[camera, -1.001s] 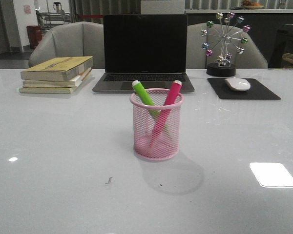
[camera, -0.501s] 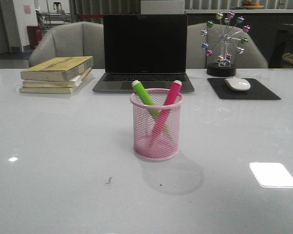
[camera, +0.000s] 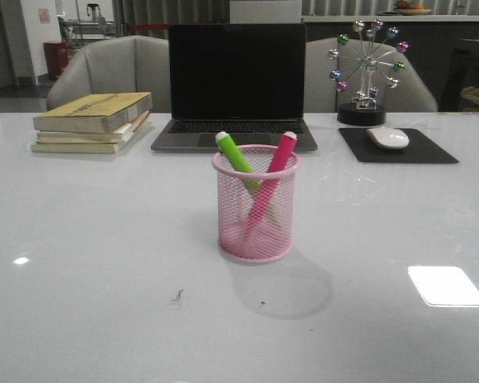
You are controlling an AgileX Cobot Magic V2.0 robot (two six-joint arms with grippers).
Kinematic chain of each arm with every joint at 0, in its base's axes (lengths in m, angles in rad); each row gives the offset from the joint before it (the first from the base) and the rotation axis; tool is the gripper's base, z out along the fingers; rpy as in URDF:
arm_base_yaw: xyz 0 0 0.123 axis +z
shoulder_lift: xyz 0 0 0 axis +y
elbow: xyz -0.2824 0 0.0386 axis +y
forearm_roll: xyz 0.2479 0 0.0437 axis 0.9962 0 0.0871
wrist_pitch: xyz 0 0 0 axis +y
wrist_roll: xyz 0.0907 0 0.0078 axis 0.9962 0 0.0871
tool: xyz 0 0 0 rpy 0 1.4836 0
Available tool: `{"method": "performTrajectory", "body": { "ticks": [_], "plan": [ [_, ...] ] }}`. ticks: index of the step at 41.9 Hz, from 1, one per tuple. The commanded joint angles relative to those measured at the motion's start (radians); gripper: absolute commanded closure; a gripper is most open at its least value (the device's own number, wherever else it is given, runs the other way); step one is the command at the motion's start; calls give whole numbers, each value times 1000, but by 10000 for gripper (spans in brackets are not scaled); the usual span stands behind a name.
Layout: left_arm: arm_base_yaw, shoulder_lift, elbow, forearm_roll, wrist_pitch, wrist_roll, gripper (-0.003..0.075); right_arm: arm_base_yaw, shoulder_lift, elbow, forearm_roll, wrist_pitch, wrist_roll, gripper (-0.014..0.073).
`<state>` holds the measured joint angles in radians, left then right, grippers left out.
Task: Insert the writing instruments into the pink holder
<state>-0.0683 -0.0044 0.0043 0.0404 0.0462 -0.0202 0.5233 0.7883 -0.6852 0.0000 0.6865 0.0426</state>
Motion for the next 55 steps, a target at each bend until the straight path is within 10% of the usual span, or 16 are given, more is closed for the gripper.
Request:
{"method": "performTrajectory", "body": {
  "ticks": [1, 33, 55],
  "plan": [
    [-11, -21, 6, 0, -92, -8, 629, -4, -5, -28, -16, -64, -8, 525],
    [-11, -21, 6, 0, -92, -8, 629, -13, -29, -14, -35, -72, -17, 525],
    [-11, -19, 6, 0, -92, -8, 629, -504, -610, 551, -46, -710, -23, 525]
  ]
}}
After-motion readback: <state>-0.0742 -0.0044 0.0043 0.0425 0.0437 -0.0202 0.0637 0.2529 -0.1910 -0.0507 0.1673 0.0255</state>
